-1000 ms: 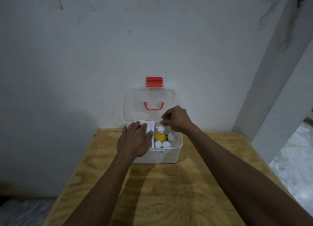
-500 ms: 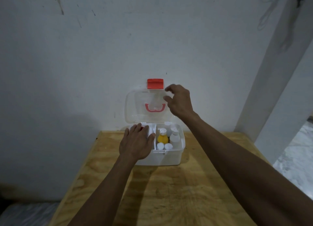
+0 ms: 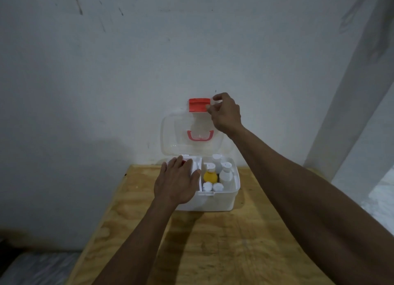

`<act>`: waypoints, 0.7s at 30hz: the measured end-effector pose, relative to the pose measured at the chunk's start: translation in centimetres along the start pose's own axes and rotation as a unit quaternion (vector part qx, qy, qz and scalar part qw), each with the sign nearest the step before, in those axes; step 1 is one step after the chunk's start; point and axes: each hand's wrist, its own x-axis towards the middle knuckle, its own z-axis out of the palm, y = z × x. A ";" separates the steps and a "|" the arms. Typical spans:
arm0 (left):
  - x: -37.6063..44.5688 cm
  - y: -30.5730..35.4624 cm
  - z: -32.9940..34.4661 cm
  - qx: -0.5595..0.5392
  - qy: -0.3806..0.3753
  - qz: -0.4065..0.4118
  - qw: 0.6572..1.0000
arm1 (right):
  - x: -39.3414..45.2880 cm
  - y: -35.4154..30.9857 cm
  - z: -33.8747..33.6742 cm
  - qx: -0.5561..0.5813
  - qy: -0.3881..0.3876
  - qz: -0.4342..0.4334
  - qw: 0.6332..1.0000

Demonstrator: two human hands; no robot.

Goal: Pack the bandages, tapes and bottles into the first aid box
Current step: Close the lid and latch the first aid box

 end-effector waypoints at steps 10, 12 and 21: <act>-1.6 0.8 0.2 -0.200 0.327 -0.058 0.922 | -4.7 0.5 -2.1 0.048 0.007 -0.088 0.995; -2.1 1.0 -0.6 -0.226 0.365 -0.063 0.901 | -6.5 0.6 -2.8 0.061 -0.009 -0.110 0.992; -3.6 -0.2 -2.6 -0.270 0.244 0.006 0.931 | -15.0 4.7 -4.0 0.012 -0.101 -0.162 0.982</act>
